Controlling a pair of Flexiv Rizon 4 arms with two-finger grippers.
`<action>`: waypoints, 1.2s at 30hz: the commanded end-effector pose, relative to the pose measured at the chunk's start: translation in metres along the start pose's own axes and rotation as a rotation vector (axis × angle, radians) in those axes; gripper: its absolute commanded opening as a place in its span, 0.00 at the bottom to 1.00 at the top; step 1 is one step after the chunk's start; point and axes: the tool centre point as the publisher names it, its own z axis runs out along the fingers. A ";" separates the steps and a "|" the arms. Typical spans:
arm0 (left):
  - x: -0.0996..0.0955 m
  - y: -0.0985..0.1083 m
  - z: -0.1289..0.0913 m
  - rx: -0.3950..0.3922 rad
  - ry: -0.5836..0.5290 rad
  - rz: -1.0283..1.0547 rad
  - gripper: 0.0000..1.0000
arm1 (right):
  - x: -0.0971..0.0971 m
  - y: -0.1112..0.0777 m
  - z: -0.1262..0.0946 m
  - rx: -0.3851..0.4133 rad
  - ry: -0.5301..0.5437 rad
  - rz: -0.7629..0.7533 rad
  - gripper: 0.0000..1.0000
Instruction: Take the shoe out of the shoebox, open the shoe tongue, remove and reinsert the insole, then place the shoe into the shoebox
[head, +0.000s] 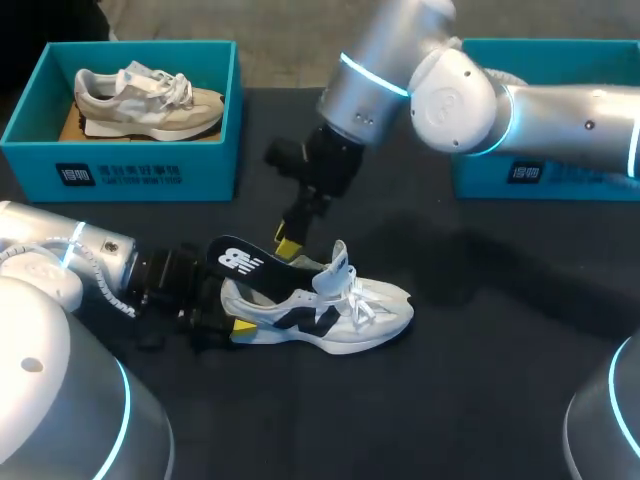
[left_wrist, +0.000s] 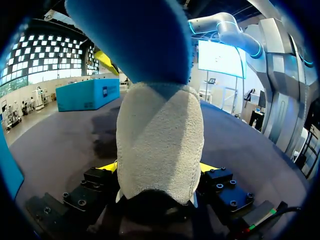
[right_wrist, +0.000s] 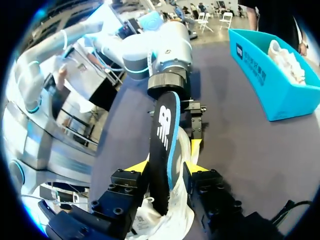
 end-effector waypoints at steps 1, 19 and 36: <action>0.002 0.006 0.003 -0.001 -0.003 -0.001 0.00 | -0.005 0.001 0.018 -0.044 0.030 0.008 0.42; 0.002 0.006 0.003 -0.001 -0.003 -0.001 0.00 | 0.010 0.007 0.043 -0.110 0.059 -0.011 0.36; 0.002 0.006 0.003 -0.001 -0.003 -0.001 0.00 | 0.010 0.021 0.029 -0.173 0.050 -0.034 0.00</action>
